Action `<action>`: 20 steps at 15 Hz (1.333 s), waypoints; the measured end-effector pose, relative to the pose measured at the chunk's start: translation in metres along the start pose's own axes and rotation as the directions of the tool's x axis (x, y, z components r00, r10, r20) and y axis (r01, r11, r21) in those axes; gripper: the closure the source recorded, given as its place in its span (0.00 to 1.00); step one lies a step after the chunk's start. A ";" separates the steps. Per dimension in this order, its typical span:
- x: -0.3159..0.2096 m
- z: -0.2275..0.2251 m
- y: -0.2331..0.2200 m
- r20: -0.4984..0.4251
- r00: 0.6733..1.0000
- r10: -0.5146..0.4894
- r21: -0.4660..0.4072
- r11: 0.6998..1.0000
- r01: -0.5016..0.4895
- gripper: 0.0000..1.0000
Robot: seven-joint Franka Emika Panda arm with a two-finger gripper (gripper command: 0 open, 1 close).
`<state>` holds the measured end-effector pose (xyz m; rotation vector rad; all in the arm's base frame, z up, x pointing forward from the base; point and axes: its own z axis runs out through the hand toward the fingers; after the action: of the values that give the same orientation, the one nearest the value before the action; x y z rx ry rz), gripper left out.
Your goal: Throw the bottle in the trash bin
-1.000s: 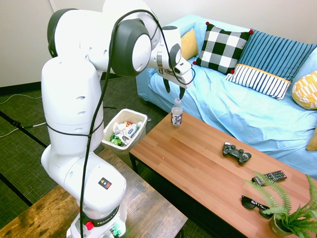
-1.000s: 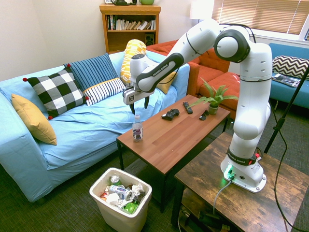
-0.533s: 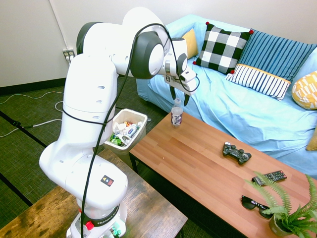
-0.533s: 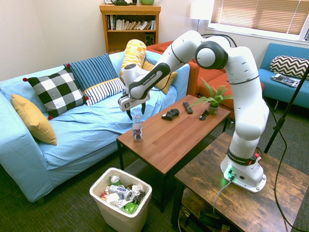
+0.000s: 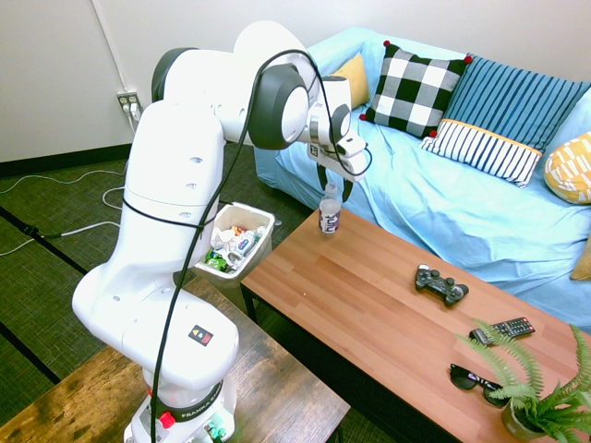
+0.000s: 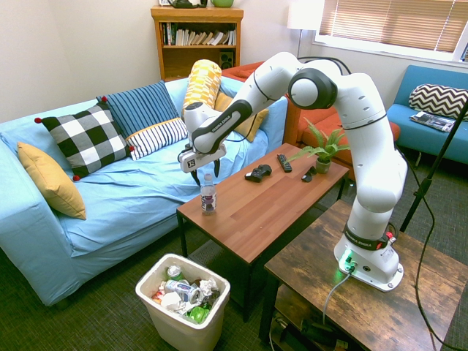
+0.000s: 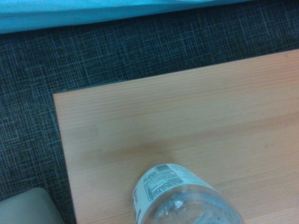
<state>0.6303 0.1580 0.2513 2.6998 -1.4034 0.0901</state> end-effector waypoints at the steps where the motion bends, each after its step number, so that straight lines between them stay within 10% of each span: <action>1: 0.000 0.000 0.000 0.004 1.000 0.001 -0.005 1.000 -0.001 1.00; 20: -0.034 -0.057 -0.004 0.038 0.997 -0.061 0.060 0.996 0.058 1.00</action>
<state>0.6132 0.1945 0.3047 2.8041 -1.3501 0.0751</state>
